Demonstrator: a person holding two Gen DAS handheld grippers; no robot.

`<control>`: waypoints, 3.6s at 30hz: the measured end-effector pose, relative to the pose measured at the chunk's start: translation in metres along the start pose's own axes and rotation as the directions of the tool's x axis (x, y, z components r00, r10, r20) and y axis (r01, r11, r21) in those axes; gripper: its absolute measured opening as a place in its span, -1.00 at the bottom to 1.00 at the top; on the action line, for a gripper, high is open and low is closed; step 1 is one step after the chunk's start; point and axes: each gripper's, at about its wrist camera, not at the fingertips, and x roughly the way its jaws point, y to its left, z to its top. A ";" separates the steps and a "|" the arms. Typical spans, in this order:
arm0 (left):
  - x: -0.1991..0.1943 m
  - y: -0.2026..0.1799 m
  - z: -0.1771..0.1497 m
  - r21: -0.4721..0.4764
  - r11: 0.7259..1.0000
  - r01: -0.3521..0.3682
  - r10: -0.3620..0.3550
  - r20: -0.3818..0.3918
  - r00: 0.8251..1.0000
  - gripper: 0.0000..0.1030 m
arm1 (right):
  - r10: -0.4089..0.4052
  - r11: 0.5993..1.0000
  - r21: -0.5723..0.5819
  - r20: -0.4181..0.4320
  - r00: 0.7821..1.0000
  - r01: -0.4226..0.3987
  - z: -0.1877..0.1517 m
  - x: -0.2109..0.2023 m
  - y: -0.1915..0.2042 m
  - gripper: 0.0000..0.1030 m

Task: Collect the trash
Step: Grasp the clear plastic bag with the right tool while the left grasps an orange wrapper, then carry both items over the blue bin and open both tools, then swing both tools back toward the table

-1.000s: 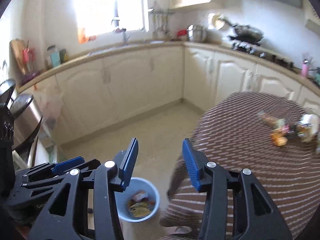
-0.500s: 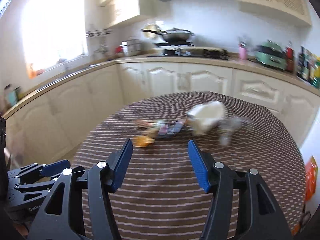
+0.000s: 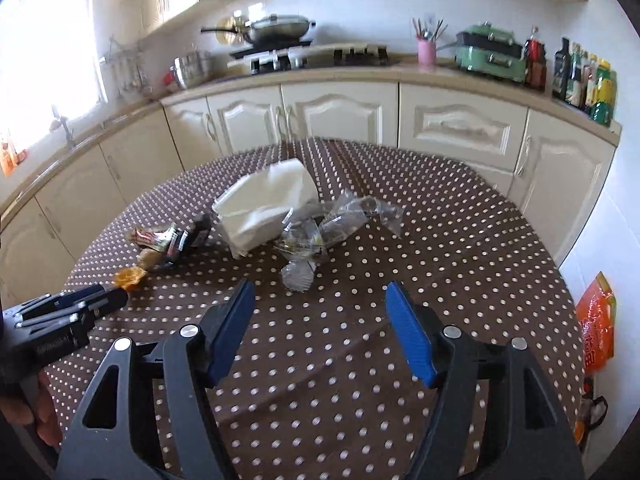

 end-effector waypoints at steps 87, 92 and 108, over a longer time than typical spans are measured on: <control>-0.081 0.366 -0.236 -0.574 0.806 -0.145 0.117 -0.087 0.989 -0.25 | 0.347 0.738 -0.375 -0.503 0.792 -0.561 -0.191 0.078 0.433 -0.39; -0.093 0.373 -0.233 -0.583 0.800 -0.142 0.132 -0.060 0.989 -0.25 | 0.362 0.727 -0.377 -0.499 0.787 -0.574 -0.186 0.077 0.441 -0.37; -0.138 0.337 -0.206 -0.538 0.835 -0.117 0.152 0.020 0.988 -0.23 | 0.390 0.750 -0.399 -0.377 0.840 -0.527 -0.150 0.034 0.417 -0.06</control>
